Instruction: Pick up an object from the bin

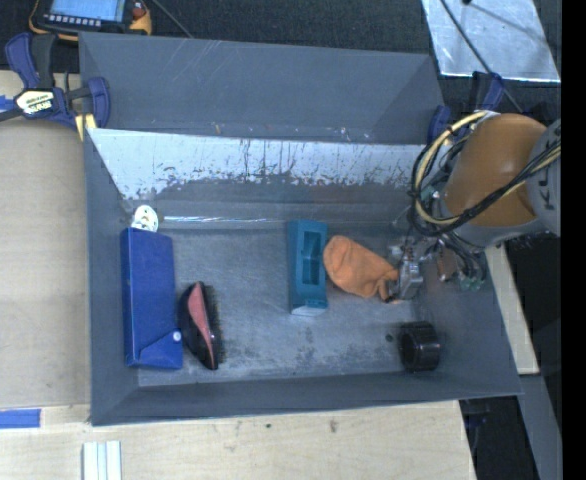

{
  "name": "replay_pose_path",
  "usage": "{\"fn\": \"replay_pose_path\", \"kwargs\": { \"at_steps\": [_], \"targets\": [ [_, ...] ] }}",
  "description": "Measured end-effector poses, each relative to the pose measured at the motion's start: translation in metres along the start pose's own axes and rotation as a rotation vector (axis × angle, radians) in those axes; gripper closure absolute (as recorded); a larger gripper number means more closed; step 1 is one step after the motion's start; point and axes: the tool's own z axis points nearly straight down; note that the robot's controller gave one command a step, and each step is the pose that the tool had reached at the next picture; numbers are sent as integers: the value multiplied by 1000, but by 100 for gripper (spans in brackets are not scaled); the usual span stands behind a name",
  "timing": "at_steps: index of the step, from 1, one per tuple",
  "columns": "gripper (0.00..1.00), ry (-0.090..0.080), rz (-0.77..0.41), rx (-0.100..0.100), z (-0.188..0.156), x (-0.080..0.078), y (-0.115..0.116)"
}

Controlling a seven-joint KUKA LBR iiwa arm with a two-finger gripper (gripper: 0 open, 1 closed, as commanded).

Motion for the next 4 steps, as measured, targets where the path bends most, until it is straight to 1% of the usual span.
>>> {"fn": "replay_pose_path", "kwargs": {
  "at_steps": [1, 2, 3, 4],
  "targets": [
    [100, 10, -12, -6, -45, 10, 29],
    [0, -5, -61, -3, -38, -20, 7],
    [0, -1, -89, -4, 0, -37, -10],
    [0, 2, 63, -3, 0, -32, 33]
  ]
}}
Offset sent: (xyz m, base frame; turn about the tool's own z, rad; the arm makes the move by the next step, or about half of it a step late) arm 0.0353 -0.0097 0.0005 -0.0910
